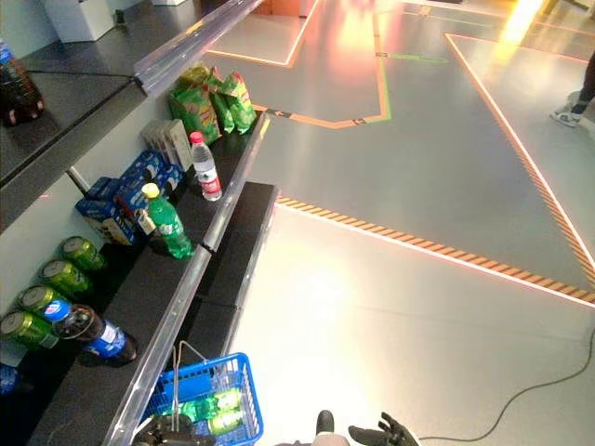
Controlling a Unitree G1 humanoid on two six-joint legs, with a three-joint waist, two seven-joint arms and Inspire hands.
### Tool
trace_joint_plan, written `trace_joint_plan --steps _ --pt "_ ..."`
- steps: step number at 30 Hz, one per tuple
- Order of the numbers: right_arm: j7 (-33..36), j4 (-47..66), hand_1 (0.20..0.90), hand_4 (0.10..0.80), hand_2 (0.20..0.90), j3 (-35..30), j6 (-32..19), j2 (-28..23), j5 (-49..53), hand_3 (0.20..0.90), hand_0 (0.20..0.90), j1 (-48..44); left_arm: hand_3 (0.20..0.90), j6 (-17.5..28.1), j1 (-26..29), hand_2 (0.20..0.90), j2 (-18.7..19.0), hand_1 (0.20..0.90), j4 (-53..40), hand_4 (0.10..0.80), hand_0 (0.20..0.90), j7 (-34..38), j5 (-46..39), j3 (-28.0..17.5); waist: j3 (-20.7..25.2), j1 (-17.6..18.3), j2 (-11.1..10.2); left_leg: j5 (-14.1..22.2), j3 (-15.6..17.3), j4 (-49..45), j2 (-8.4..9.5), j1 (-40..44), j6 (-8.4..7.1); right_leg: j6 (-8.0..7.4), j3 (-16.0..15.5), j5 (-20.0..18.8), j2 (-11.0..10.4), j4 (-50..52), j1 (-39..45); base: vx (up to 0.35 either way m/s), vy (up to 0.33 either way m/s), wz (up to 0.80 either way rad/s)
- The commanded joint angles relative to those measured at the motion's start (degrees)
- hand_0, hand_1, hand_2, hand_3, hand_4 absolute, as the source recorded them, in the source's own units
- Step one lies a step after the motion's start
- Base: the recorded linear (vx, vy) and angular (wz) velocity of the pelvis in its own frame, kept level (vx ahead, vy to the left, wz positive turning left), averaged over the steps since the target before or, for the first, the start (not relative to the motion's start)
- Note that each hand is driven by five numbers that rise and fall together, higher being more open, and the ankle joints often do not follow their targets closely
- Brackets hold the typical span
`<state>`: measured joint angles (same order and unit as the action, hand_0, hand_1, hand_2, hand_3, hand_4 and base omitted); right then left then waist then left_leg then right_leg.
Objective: Pick up the drink and place into the basket.
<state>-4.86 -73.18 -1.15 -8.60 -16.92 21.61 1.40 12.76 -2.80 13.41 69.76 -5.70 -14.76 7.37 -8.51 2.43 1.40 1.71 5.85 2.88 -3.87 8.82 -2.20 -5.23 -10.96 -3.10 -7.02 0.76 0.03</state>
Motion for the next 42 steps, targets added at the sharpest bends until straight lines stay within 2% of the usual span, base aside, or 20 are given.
trace_joint_plan --steps 1,4,8,9,13,14,16,17,18,19,21,23,26,27,30,32,40,42 --pt "-0.53 -0.87 0.9 0.8 0.9 -0.86 -1.97 1.11 1.03 0.9 0.9 -3.23 0.2 5.83 3.0 0.3 5.44 0.3 -2.29 0.1 0.3 0.71 -0.72 -3.19 2.05 -1.3 -2.59 6.22 1.22 -1.67 7.91 2.82 4.71 -4.23 2.12 -6.79 -2.24 1.15 -6.61 0.284 -0.175 0.15" --pt "-0.51 -1.6 0.9 0.8 0.9 -0.5 -1.97 1.09 0.57 0.9 0.9 -3.22 0.2 5.9 2.59 0.3 5.21 0.3 -2.04 0.1 0.3 0.77 -0.59 -3.34 2.51 -1.0 -2.32 7.16 2.15 -3.81 6.94 2.81 4.41 -3.4 1.68 -4.62 -1.75 2.32 -5.61 0.249 -0.19 0.08" --pt "-1.05 -0.97 0.9 0.8 0.9 0.7 -2.15 0.91 -0.74 0.9 0.9 -2.79 0.2 5.14 1.94 0.3 4.88 0.3 -3.17 0.1 0.3 1.12 -1.48 -3.13 2.77 -0.79 -2.19 7.85 2.26 -7.28 4.87 2.74 2.57 -0.84 1.21 -1.97 -0.45 2.93 -3.16 0.27 -0.228 0.1" --pt "-1.71 -0.59 0.9 0.8 0.9 1.0 -2.33 0.8 -1.53 0.9 0.9 -2.6 0.2 4.73 1.7 0.3 4.82 0.3 -3.73 0.1 0.3 0.89 -1.3 -3.46 2.96 -0.88 -2.32 7.11 2.02 -8.7 3.99 2.55 1.68 0.08 0.81 -1.15 0.13 2.63 -2.11 0.24 -0.209 0.04" --pt "-2.36 0.23 0.9 0.8 0.9 1.96 -2.58 0.72 -2.18 0.9 0.9 -2.62 0.2 4.33 1.74 0.3 4.44 0.3 -4.14 0.1 0.3 0.33 -0.62 -3.59 3.49 -1.08 -2.47 4.35 0.99 -12.15 2.6 1.47 -0.03 1.66 0.29 0.02 1.02 2.29 -1.16 0.167 -0.19 -0.01" --pt "-2.71 1.33 0.9 0.8 0.9 2.88 -2.7 0.69 -2.63 0.9 0.9 -2.67 0.2 4.5 1.92 0.3 4.08 0.3 -3.97 0.1 0.3 0.22 -0.87 -3.77 3.68 -1.3 -2.7 1.26 0.25 -16.77 1.53 -0.5 -1.19 2.9 0.17 1.0 1.63 2.07 -0.29 0.15 -0.263 -0.05" --pt "-3.43 2.74 0.9 0.8 0.9 3.95 -1.77 0.65 -2.57 0.9 0.9 -2.74 0.2 4.44 1.97 0.3 3.89 0.3 -4.37 0.1 0.3 0.18 -1.9 -4.3 3.6 -1.65 -3.34 -1.22 -0.51 -23.83 0.98 -3.36 -1.86 3.84 0.49 1.6 1.68 1.53 0.77 0.112 -0.279 -0.07" --pt "-4.8 3.82 0.9 0.8 0.9 5.03 -1.63 0.69 -4.32 0.9 0.9 -2.81 0.2 4.33 1.89 0.3 3.42 0.3 -4.91 0.1 0.3 0.56 -2.16 -4.78 3.08 -2.1 -4.15 -1.85 -0.58 -30.43 1.39 -6.81 -1.7 4.39 0.86 1.65 1.38 0.68 1.91 0.081 -0.244 -0.07" --pt "-5.01 3.88 0.9 0.8 0.9 5.83 -2.05 0.8 -4.04 0.9 0.9 -2.66 0.2 4.23 1.9 0.3 3.42 0.3 -5.0 0.1 0.3 0.5 -2.22 -5.03 2.92 -2.35 -4.33 -2.34 -0.47 -32.1 1.45 -8.01 -1.72 4.55 0.93 1.73 1.36 0.53 2.25 0.1 -0.248 -0.15" --pt "-5.94 3.72 0.9 0.8 0.9 6.28 -1.7 1.03 -2.17 0.9 0.9 -2.62 0.2 4.43 2.03 0.3 3.35 0.3 -4.72 0.1 0.3 0.4 -2.04 -5.25 2.64 -2.79 -4.8 -2.2 -0.05 -34.38 1.01 -10.3 -1.46 4.61 1.04 1.59 1.15 0.05 2.92 0.123 -0.194 -0.23" --pt "-6.03 4.53 0.9 0.8 0.9 6.79 -0.78 1.72 -1.14 0.9 0.9 -3.24 0.2 3.91 1.89 0.3 2.98 0.3 -5.48 0.1 0.3 0.65 -1.32 -5.78 2.14 -3.93 -4.62 -1.47 1.34 -31.18 1.02 -11.81 -1.04 3.86 0.18 1.78 1.17 -0.83 4.13 0.155 -0.136 -0.43" --pt "-5.55 5.72 0.9 0.8 0.9 7.63 -0.52 1.91 -1.1 0.9 0.9 -4.05 0.2 4.0 1.18 0.3 3.07 0.3 -6.38 0.1 0.3 0.05 -1.17 -5.76 1.98 -4.56 -2.88 -3.67 2.51 -22.33 0.5 -11.42 -2.09 3.31 -0.17 2.65 2.06 -0.87 4.94 0.165 0.014 -0.44" --pt "-4.39 6.9 0.9 0.8 0.9 8.03 0.08 2.01 -1.18 0.9 0.9 -4.56 0.2 4.21 0.74 0.3 2.74 0.3 -6.77 0.1 0.3 -0.18 -1.47 -5.83 1.82 -5.01 -1.34 -5.0 1.59 -15.63 1.23 -10.79 -2.71 3.08 0.92 3.29 2.78 -1.26 5.79 0.125 0.082 -0.19" --pt "-3.2 7.46 0.9 0.8 0.9 8.35 0.07 2.15 -1.42 0.9 0.9 -4.77 0.2 4.39 0.36 0.3 2.42 0.3 -6.79 0.1 0.3 0.23 -2.04 -5.65 1.91 -5.38 0.02 -5.78 0.03 -10.56 2.2 -10.61 -3.18 3.02 2.24 3.97 3.59 -1.8 6.62 0.146 0.091 -0.13" --pt "-1.25 7.83 0.9 0.8 0.9 8.43 0.29 2.51 -0.88 0.9 0.9 -4.51 0.2 4.25 0.13 0.3 2.16 0.3 -6.81 0.1 0.3 0.14 -2.06 -5.35 2.01 -5.65 1.34 -7.48 -0.65 -5.02 2.46 -10.88 -3.88 2.99 3.38 5.08 4.54 -1.69 7.8 0.158 0.087 -0.12" --pt "0.93 7.99 0.9 0.8 0.9 8.33 0.38 2.38 -1.79 0.9 0.9 -3.42 0.2 4.04 -0.34 0.3 2.26 0.3 -7.22 0.1 0.3 -0.7 -2.04 -4.68 1.98 -6.0 2.27 -8.8 -1.05 -2.04 3.37 -12.05 -4.07 2.86 4.73 6.0 4.94 -1.91 9.59 0.245 0.141 -0.33" --pt "0.82 5.96 0.9 0.8 0.9 8.45 0.31 1.23 -2.99 0.9 0.9 -2.38 0.2 4.56 -1.15 0.3 2.49 0.3 -6.29 0.1 0.3 -1.41 -2.42 -4.53 2.48 -7.68 2.22 -9.9 -3.62 0.09 5.74 -14.56 -3.25 2.8 7.76 7.35 5.26 -3.33 13.35 0.224 0.106 -0.21" --pt "0.8 4.04 0.9 0.8 0.9 7.86 -0.02 1.29 -4.42 0.9 0.9 -2.7 0.2 5.2 -0.52 0.3 2.24 0.3 -4.35 0.1 0.3 -1.35 -3.09 -4.98 3.19 -7.8 1.87 -8.66 -4.1 -0.38 6.46 -14.31 -1.77 2.37 8.82 9.07 4.53 -1.49 14.11 0.357 0.251 -0.16"
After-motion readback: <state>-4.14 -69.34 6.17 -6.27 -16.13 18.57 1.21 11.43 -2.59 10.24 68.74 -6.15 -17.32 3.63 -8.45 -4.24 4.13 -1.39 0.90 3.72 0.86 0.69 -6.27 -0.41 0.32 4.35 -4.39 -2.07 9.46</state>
